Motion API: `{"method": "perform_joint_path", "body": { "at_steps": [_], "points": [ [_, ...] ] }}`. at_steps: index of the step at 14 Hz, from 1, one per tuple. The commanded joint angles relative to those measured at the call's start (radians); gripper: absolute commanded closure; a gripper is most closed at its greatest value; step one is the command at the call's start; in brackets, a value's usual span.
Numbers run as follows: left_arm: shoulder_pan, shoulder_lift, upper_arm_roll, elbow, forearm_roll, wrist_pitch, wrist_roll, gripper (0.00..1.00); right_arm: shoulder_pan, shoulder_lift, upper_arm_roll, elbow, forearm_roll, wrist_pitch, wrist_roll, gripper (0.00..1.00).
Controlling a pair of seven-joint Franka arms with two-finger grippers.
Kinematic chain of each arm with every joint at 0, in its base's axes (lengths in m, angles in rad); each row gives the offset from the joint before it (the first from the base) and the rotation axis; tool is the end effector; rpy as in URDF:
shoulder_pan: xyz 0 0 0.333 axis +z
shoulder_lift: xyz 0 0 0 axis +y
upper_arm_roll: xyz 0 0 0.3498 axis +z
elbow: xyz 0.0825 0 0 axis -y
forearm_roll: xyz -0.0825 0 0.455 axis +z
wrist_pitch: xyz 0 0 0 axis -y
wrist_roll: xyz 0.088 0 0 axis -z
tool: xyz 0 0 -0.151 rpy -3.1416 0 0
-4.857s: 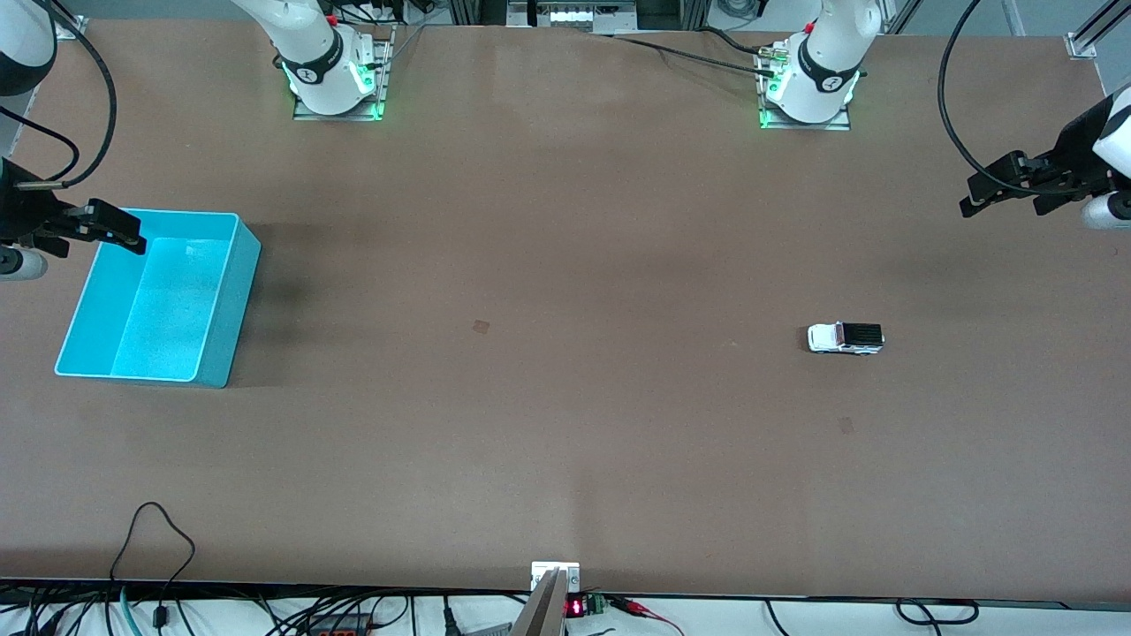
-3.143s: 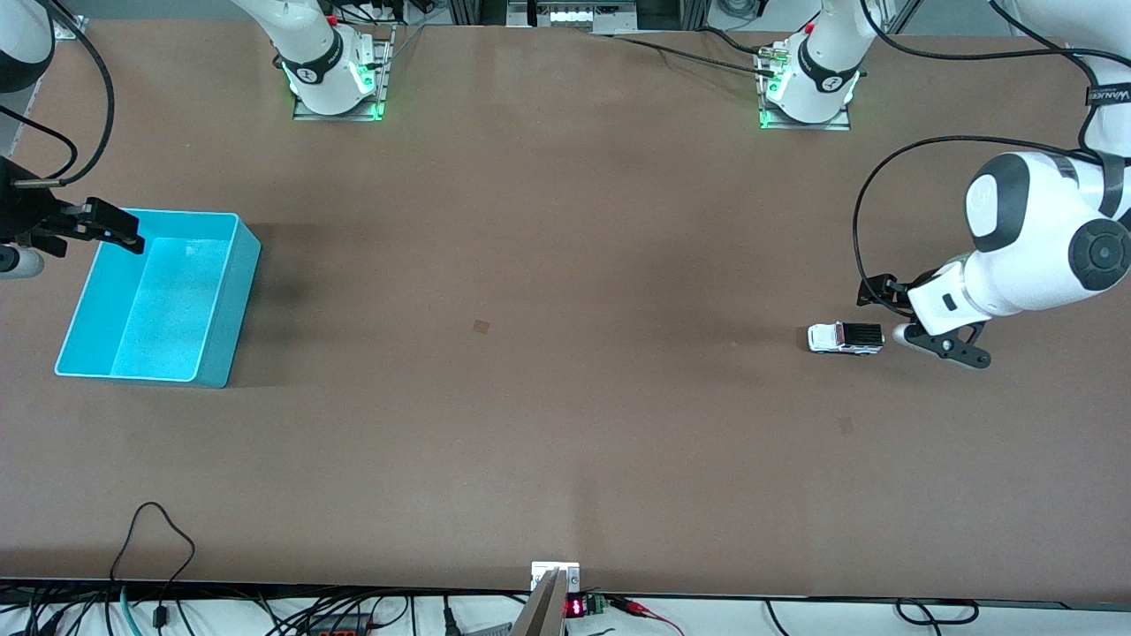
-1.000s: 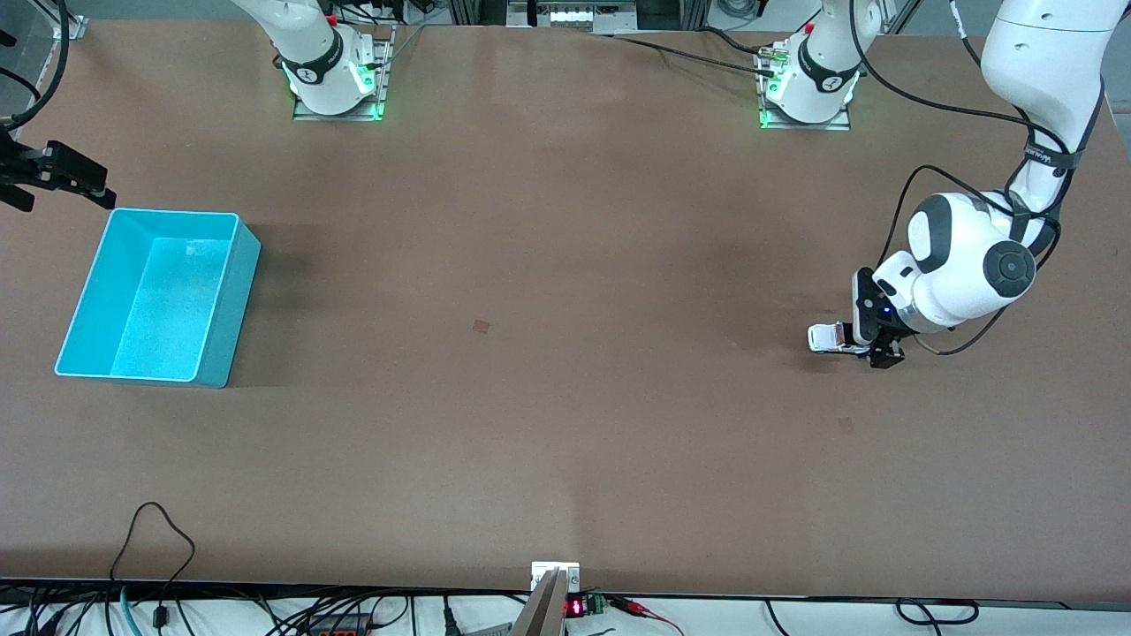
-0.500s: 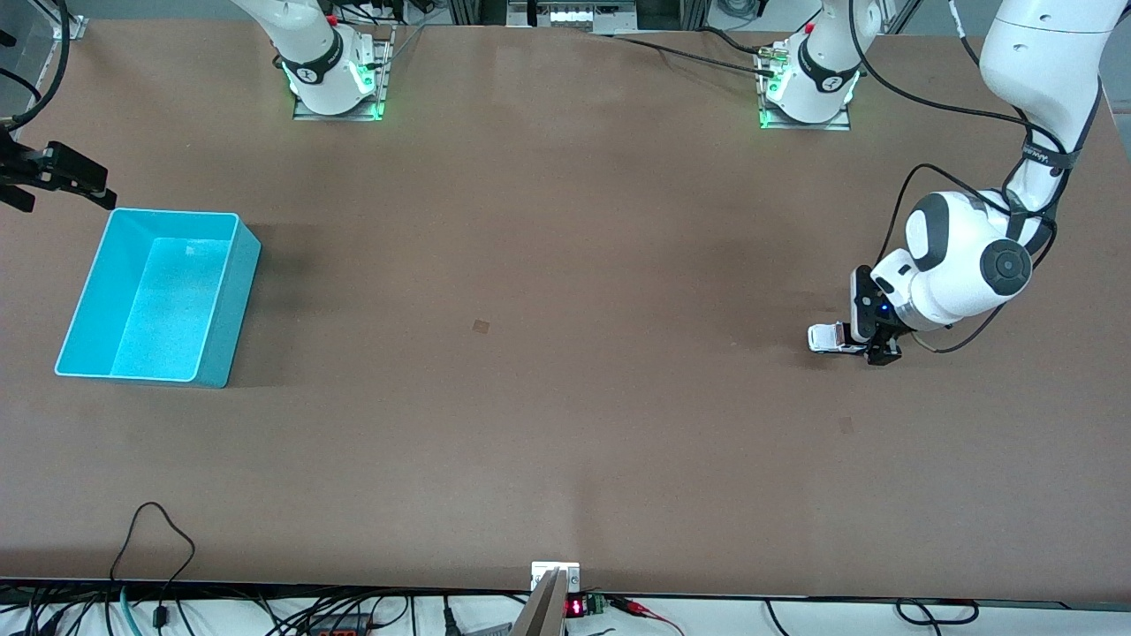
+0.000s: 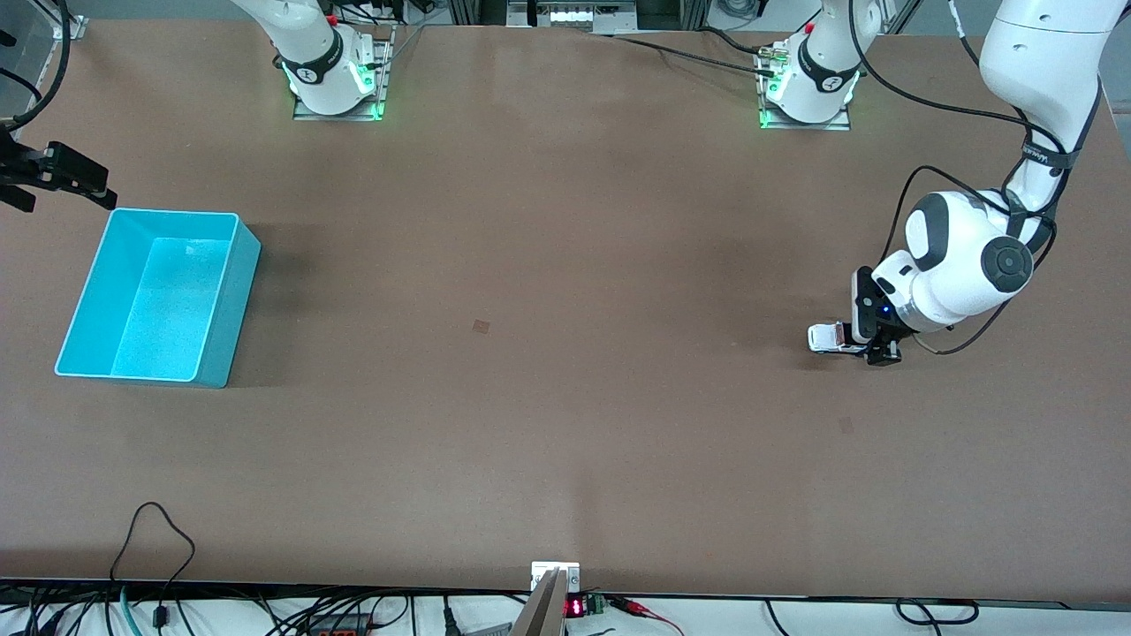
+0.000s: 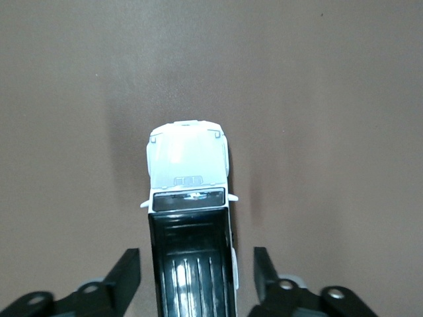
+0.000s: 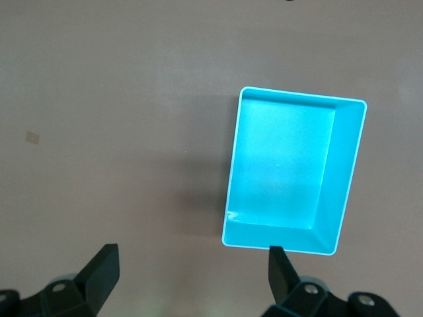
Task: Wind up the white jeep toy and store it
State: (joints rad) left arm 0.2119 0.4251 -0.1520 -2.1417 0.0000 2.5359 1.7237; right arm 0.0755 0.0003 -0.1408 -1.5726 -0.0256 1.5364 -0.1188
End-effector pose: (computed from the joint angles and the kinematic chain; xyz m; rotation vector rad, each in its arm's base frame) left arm 0.6195 0.0327 0.1301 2.0895 -2.2648 0.0499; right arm 0.6186 -0.0444 0.6103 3.1177 0.0828 -0.0604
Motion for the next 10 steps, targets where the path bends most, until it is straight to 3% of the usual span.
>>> {"method": "perform_joint_path", "body": {
  "at_steps": [1, 10],
  "points": [
    [0.006, -0.017, -0.006, -0.020, 0.011, 0.017, 0.017, 0.29, -0.002, -0.011, 0.003, 0.000, 0.015, -0.019, 0.008, 0.00],
    [0.009, -0.017, -0.006, -0.021, 0.009, 0.035, 0.017, 0.51, 0.001, 0.003, 0.004, 0.000, 0.018, -0.015, 0.010, 0.00]
  ]
}}
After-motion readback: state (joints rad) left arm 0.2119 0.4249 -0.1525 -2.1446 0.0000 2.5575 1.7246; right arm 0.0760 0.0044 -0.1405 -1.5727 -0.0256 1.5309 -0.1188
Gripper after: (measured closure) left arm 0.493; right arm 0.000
